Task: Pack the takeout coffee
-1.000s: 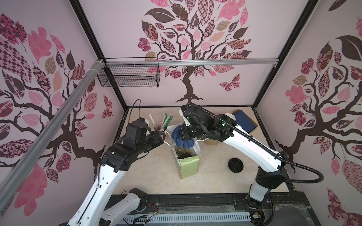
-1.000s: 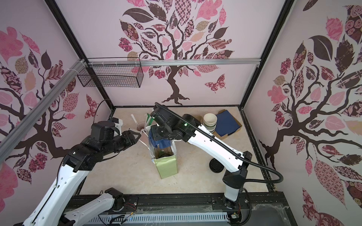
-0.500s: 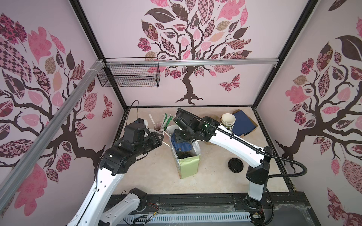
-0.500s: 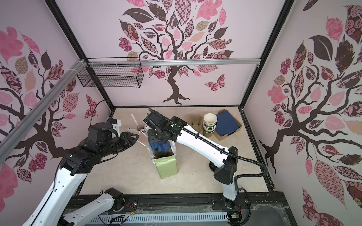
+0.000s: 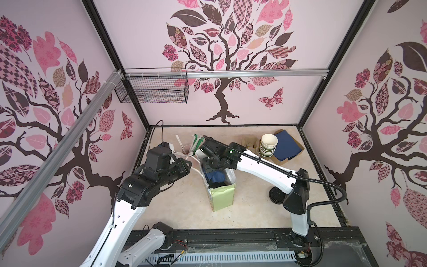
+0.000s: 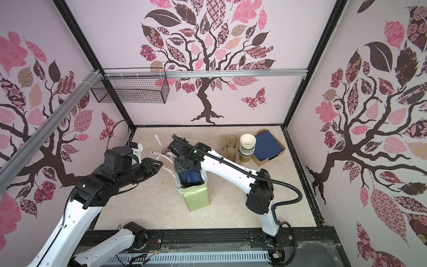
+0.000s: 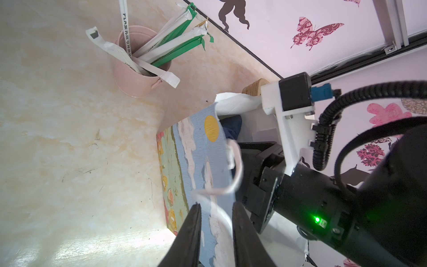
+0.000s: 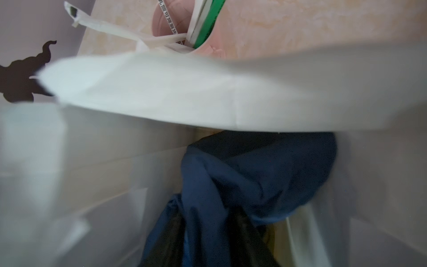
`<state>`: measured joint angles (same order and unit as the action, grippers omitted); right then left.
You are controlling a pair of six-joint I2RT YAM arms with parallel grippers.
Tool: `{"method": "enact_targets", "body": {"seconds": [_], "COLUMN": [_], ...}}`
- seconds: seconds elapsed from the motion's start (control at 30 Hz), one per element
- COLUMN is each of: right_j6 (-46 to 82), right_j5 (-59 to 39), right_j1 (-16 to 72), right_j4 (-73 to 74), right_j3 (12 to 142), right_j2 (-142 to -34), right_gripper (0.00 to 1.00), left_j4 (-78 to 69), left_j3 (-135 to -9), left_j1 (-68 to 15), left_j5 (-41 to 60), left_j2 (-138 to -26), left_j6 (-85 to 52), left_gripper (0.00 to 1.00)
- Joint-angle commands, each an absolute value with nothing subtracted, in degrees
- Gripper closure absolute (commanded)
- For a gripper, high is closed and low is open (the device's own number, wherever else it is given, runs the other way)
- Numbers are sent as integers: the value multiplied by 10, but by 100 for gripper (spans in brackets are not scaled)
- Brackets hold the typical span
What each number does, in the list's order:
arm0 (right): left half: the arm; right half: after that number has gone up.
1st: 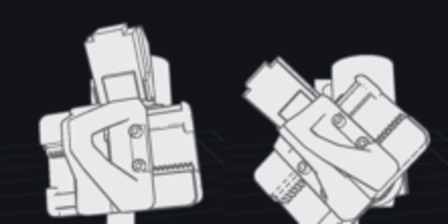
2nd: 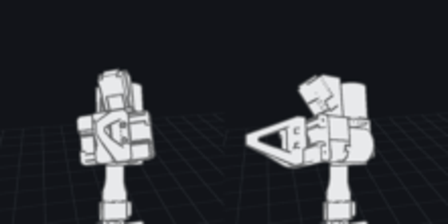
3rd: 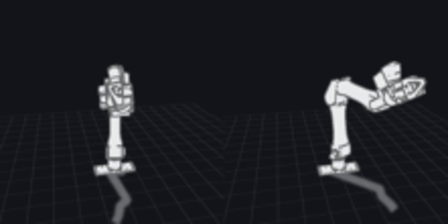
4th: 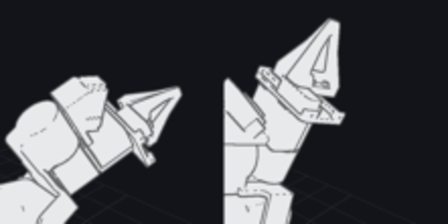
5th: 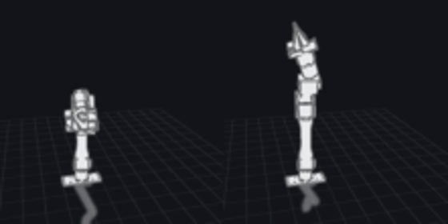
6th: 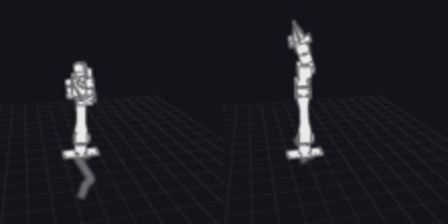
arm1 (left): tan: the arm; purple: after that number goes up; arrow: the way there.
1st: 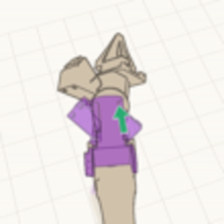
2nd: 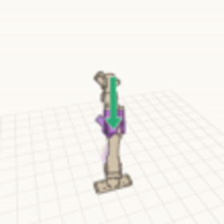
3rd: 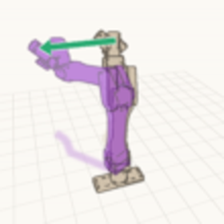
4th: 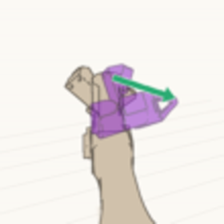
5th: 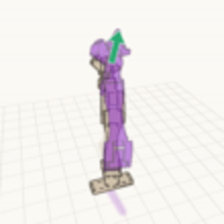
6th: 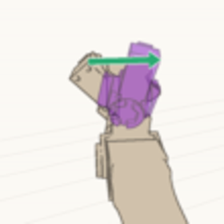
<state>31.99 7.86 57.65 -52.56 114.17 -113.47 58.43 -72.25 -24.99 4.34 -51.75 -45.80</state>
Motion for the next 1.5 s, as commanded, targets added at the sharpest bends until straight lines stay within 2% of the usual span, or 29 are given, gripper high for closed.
{"method": "enact_targets", "body": {"seconds": [0.0,0.2,0.4,0.47,0.63,0.77,0.87,1.03,1.13,1.23,1.37,1.47], "right_j6": [316,325,336,333,304,296,283,237,210,197,165,121], "right_j5": [83,82,90,88,127,189,214,191,186,169,188,195], "right_j1": [576,577,577,577,576,541,464,253,133,43,9,9], "right_j4": [-537,-546,-579,-594,-678,-731,-709,-512,-351,-214,-22,144], "right_j3": [1179,1192,1231,1262,1398,1405,1274,886,649,469,300,204], "right_j2": [-1144,-1098,-1067,-1063,-1050,-991,-892,-666,-551,-491,-473,-506], "right_gripper": [49,36,34,34,33,31,30,30,29,28,26,25], "left_j4": [581,584,582,584,614,676,710,715,664,568,422,287], "left_j3": [-709,-708,-708,-712,-780,-877,-937,-929,-832,-705,-543,-412], "left_j1": [-247,-247,-247,-247,-246,-247,-246,-246,-242,-231,-182,-137], "left_j5": [39,35,35,31,-17,-109,-196,-358,-459,-544,-547,-508], "left_j2": [-515,-518,-523,-522,-523,-529,-537,-532,-510,-475,-435,-419], "left_j6": [-459,-453,-448,-445,-413,-372,-344,-323,-306,-296,-274,-220], "left_gripper": [75,77,79,76,40,26,16,6,6,6,6,6]}}
